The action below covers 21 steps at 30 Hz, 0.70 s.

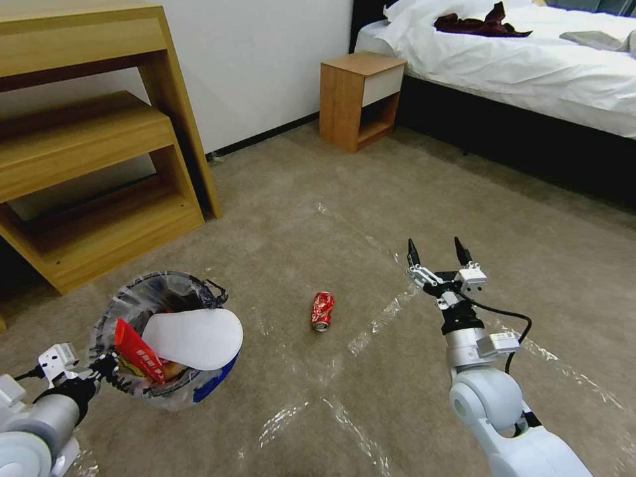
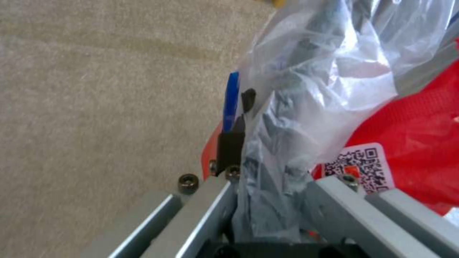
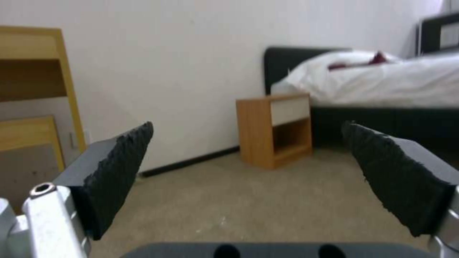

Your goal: Pick up the trash bin and place the garbage on the floor into it.

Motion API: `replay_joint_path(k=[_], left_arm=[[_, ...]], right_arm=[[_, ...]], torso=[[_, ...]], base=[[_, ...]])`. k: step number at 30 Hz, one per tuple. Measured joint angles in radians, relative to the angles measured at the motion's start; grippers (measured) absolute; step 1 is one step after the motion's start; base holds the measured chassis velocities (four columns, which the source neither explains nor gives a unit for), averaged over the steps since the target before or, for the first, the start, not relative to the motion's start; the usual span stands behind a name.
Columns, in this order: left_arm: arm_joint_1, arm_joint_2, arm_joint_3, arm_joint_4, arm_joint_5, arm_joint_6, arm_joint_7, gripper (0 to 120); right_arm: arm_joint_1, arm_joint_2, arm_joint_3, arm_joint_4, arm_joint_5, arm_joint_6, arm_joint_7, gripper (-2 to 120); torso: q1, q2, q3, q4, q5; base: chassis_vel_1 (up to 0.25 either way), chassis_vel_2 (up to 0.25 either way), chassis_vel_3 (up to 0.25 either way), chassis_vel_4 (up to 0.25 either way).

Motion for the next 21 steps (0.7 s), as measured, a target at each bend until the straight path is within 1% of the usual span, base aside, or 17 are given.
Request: replay_joint_path(k=[2,3,6,7,8,9,10,11,12,15,16,17,19,20,21], left_arm=[[-0.001,-0.001,0.002,0.001,0.002,0.0,0.0,0],[-0.001,-0.001,0.002,0.001,0.002,0.0,0.0,0],[0.0,-0.003,0.003,0.001,0.004,0.0,0.001,0],[0.003,-0.005,0.003,0.001,0.005,0.0,0.001,0],[0.003,-0.005,0.003,0.001,0.005,0.0,0.001,0],[0.008,-0.009,0.003,-0.001,0.01,0.0,0.001,0],[0.01,-0.012,0.002,-0.004,0.011,0.0,0.001,0],[0.012,-0.014,0.001,-0.005,0.013,0.0,0.001,0],[0.012,-0.014,0.001,-0.005,0.013,0.0,0.001,0],[0.016,-0.022,0.0,-0.007,0.019,-0.003,0.001,0],[0.016,-0.022,0.0,-0.007,0.019,-0.003,0.001,0],[0.017,-0.023,-0.001,-0.007,0.021,-0.005,0.001,0],[0.019,-0.027,-0.003,-0.006,0.025,-0.01,0.001,0],[0.019,-0.027,-0.003,-0.006,0.025,-0.01,0.001,0],[0.019,-0.03,-0.004,-0.004,0.027,-0.011,0.001,0]], right_arm=[[0.016,-0.01,-0.028,0.0,0.033,-0.031,0.034,100],[0.016,-0.01,-0.028,0.0,0.033,-0.031,0.034,100],[0.072,-0.034,-0.1,0.003,0.115,-0.161,0.164,100],[0.107,-0.046,-0.136,0.006,0.185,-0.256,0.244,100],[0.107,-0.046,-0.136,0.006,0.185,-0.256,0.244,100],[0.17,-0.059,-0.187,0.005,0.35,-0.419,0.365,100],[0.216,-0.061,-0.217,-0.013,0.451,-0.516,0.433,100],[0.257,-0.059,-0.246,-0.032,0.522,-0.585,0.493,100],[0.257,-0.059,-0.246,-0.032,0.522,-0.585,0.493,100],[0.346,-0.035,-0.311,-0.068,0.736,-0.75,0.649,100],[0.346,-0.035,-0.311,-0.068,0.736,-0.75,0.649,100],[0.365,-0.026,-0.328,-0.08,0.775,-0.773,0.678,100],[0.423,0.023,-0.385,-0.13,0.86,-0.812,0.747,100],[0.423,0.023,-0.385,-0.13,0.86,-0.812,0.747,100],[0.448,0.054,-0.406,-0.161,0.896,-0.827,0.769,100]], torso=[[0.0,0.0,0.0,0.0001,0.0],[0.0,0.0,0.0,0.0001,0.0],[0.0,0.0,0.0,0.0001,0.0],[0.0,0.0,0.0,0.0,0.0001],[0.0,0.0,0.0,0.0,0.0001],[0.0,0.0,0.0,0.0,-0.0001],[0.0,0.0,0.0,0.0003,-0.0001],[0.0,0.0,0.0,0.0002,0.0001],[0.0,0.0,0.0,0.0002,0.0001],[0.0,0.0,0.0,0.0001,0.0],[0.0,0.0,0.0,0.0001,0.0],[0.0,0.0,0.0,0.0001,-0.0001],[0.0,0.0,0.0,0.0001,-0.0001],[0.0,0.0,0.0,0.0001,-0.0001],[0.0,0.0,0.0,0.0002,-0.0001]], base=[[-0.101,0.106,0.102,-0.098],[-0.095,0.106,0.102,-0.061],[-0.056,0.049,0.048,-0.061],[0.0,0.0,0.0,0.0],[0.0,0.0,0.0,0.0],[0.0,0.0,0.0,0.0],[0.0,0.0,0.0,0.0],[0.0,0.0,0.0,0.0],[0.0,0.0,0.0,0.0],[0.0,0.0,0.0,0.0],[0.0,0.0,0.0,0.0],[0.0,0.0,0.0,0.0],[0.0,0.0,0.0,0.0],[0.0,0.0,0.0,0.0],[0.0,0.0,0.0,0.0]])
